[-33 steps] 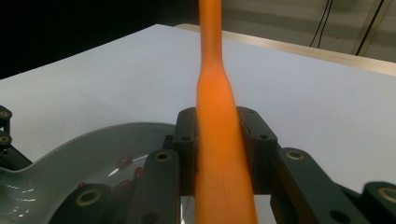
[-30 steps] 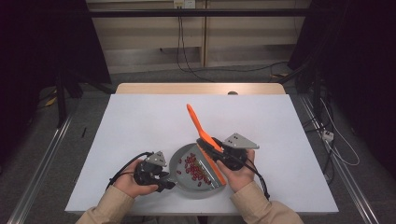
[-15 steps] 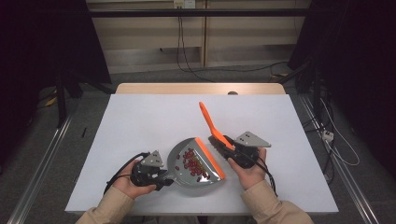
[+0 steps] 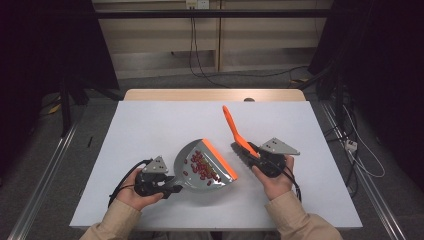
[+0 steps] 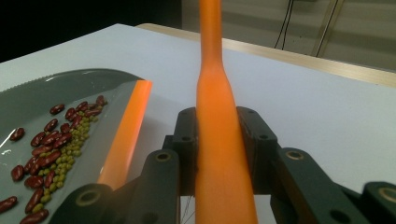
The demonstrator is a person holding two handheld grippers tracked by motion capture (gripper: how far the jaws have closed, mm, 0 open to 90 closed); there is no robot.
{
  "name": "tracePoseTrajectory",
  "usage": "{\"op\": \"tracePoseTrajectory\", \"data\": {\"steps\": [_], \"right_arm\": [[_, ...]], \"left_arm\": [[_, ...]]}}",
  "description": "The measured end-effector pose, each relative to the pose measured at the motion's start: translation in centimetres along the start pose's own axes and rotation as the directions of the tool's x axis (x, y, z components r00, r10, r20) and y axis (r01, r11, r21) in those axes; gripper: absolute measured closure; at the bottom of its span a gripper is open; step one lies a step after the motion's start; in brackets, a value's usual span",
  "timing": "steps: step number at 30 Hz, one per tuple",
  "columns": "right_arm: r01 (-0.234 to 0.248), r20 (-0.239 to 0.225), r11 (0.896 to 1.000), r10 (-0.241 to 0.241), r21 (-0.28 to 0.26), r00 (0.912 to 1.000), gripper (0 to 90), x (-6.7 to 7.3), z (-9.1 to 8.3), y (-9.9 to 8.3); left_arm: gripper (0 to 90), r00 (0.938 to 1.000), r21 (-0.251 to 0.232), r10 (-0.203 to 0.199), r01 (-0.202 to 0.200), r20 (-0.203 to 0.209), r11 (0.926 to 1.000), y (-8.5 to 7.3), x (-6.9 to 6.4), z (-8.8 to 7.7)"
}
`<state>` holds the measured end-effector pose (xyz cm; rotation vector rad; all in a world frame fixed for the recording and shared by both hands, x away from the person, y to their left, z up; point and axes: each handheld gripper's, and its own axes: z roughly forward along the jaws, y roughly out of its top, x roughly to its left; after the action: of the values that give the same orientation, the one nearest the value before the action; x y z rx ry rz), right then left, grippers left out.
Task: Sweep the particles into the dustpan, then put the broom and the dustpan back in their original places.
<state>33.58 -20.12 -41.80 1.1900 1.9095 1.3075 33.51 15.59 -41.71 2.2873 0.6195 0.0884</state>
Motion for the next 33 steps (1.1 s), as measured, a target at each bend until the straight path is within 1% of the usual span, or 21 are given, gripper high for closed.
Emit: {"op": "tracePoseTrajectory", "data": {"steps": [1,3,4,5,6,7,8,9,11,12,15,17,20,21,23,25,28,30,31,32,33], "right_arm": [[-0.002,-0.001,1.000,0.002,-0.002,1.0000,71.0,-0.1,0.0,0.0],[-0.005,0.001,1.000,0.005,-0.001,1.0000,71.0,-0.3,-0.1,0.0],[-0.008,0.004,1.000,0.008,-0.002,1.0000,71.0,-0.4,-0.2,0.0],[-0.007,0.004,1.000,0.007,-0.002,1.0000,71.0,-0.5,-0.2,0.0],[-0.010,0.005,1.000,0.010,-0.003,0.9999,71.0,-0.6,-0.3,0.0],[-0.010,0.006,1.000,0.011,-0.005,0.9999,71.0,-0.6,-0.3,0.0],[-0.012,0.006,1.000,0.012,-0.003,0.9999,71.0,-0.8,-0.4,0.0],[-0.015,0.006,1.000,0.015,-0.004,0.9999,71.0,-0.9,-0.4,0.0],[-0.015,0.010,1.000,0.015,0.000,0.9998,71.0,-1.1,-0.4,-0.1],[-0.017,0.009,1.000,0.017,0.000,0.9998,71.0,-1.2,-0.5,-0.1],[-0.025,0.012,1.000,0.025,0.001,0.9996,71.0,-1.6,-0.6,-0.3],[-0.029,0.018,1.000,0.030,-0.004,0.9994,71.0,-1.8,-0.7,-0.3],[-0.037,0.025,0.999,0.037,-0.002,0.9990,71.0,-2.1,-0.8,-0.4],[-0.038,0.028,0.999,0.038,-0.002,0.9989,71.0,-2.1,-0.8,-0.4],[-0.037,0.029,0.999,0.037,-0.005,0.9989,71.0,-2.2,-0.9,-0.4],[-0.042,0.031,0.999,0.042,-0.007,0.9986,71.0,-2.4,-1.0,-0.4],[-0.047,0.035,0.999,0.048,-0.004,0.9983,71.0,-2.6,-1.2,-0.5],[-0.050,0.037,0.999,0.050,-0.004,0.9981,71.0,-2.7,-1.2,-0.5],[-0.049,0.040,0.999,0.049,-0.005,0.9980,71.0,-2.8,-1.3,-0.5],[-0.051,0.042,0.999,0.051,-0.004,0.9978,71.0,-2.9,-1.3,-0.6],[-0.049,0.044,0.999,0.049,-0.003,0.9978,71.0,-3.0,-1.4,-0.6]], "left_arm": [[63.3,1.0000,-0.008,-0.005,0.005,0.009,1.0000,0.0,0.1,0.0],[63.3,0.9999,-0.016,-0.017,0.017,0.002,0.9997,0.0,0.2,-0.2],[63.3,0.9998,-0.007,-0.010,0.010,-0.015,0.9999,0.0,0.3,-0.3],[63.3,0.9998,-0.014,-0.022,0.022,-0.003,0.9997,-0.1,0.4,-0.4],[63.3,0.9995,-0.014,-0.027,0.027,-0.019,0.9996,-0.1,0.4,-0.5],[63.3,0.9991,-0.025,-0.039,0.038,-0.016,0.9990,-0.1,0.6,-0.5],[63.3,0.9987,-0.023,-0.039,0.039,-0.034,0.9990,-0.1,0.7,-0.7],[63.3,0.9987,-0.028,-0.043,0.042,-0.027,0.9987,-0.2,0.8,-0.8],[63.3,0.9973,-0.028,-0.053,0.051,-0.051,0.9983,-0.2,1.0,-1.0],[63.3,0.9971,-0.034,-0.060,0.059,-0.046,0.9977,-0.3,1.1,-1.1],[63.3,0.9950,-0.039,-0.077,0.075,-0.063,0.9964,-0.4,1.4,-1.4],[63.3,0.9919,-0.047,-0.091,0.087,-0.088,0.9950,-0.5,1.7,-1.5],[63.3,0.9891,-0.052,-0.105,0.100,-0.103,0.9936,-0.7,2.1,-1.8],[63.3,0.9866,-0.061,-0.122,0.116,-0.108,0.9914,-0.7,2.2,-1.7],[63.3,0.9836,-0.065,-0.131,0.124,-0.123,0.9901,-0.8,2.6,-1.8],[63.3,0.9783,-0.068,-0.149,0.141,-0.144,0.9877,-0.9,2.8,-1.9],[63.3,0.9741,-0.075,-0.173,0.164,-0.145,0.9836,-1.0,3.2,-1.9],[63.3,0.9680,-0.081,-0.191,0.179,-0.163,0.9804,-1.1,3.5,-2.0],[63.3,0.9660,-0.084,-0.200,0.189,-0.164,0.9785,-1.2,3.6,-2.0],[63.3,0.9653,-0.078,-0.199,0.189,-0.168,0.9790,-1.2,3.7,-2.1],[63.3,0.9621,-0.080,-0.210,0.198,-0.174,0.9768,-1.3,3.8,-2.1]]}}
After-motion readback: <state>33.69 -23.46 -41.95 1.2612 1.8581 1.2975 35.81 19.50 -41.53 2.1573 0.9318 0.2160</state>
